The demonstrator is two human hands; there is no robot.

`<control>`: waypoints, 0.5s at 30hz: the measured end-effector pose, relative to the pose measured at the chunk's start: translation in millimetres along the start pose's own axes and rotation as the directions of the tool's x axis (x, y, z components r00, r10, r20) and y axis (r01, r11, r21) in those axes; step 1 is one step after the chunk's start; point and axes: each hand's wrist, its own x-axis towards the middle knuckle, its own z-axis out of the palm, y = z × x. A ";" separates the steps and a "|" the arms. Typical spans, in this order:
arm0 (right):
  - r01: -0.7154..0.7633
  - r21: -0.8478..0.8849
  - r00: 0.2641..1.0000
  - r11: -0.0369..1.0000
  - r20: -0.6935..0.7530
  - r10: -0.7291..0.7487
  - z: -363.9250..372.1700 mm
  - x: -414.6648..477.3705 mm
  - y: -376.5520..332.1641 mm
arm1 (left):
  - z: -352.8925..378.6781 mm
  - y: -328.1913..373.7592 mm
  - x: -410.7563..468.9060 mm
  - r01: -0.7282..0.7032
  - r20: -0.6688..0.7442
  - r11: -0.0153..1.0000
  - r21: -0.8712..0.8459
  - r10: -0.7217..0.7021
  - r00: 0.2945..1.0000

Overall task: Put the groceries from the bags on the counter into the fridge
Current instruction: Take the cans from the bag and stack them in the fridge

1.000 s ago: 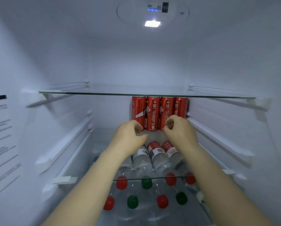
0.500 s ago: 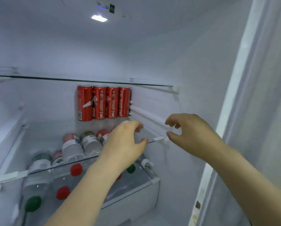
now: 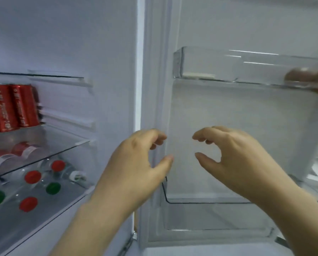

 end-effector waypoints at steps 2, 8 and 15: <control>-0.067 -0.046 0.997 0.997 0.023 0.068 -7.3 -18.7 21.6 | 22.7 18.4 0.5 -0.047 0.053 0.997 -0.066 0.050 0.997; -0.290 -0.115 0.956 0.950 0.019 0.294 -32.4 -76.0 86.2 | 97.8 68.9 3.7 -0.108 0.174 0.972 -0.210 0.146 0.974; -0.485 -0.119 0.874 0.866 -0.022 0.486 -56.2 -144.7 149.0 | 174.0 132.4 -6.3 -0.150 0.264 0.931 -0.333 0.245 0.933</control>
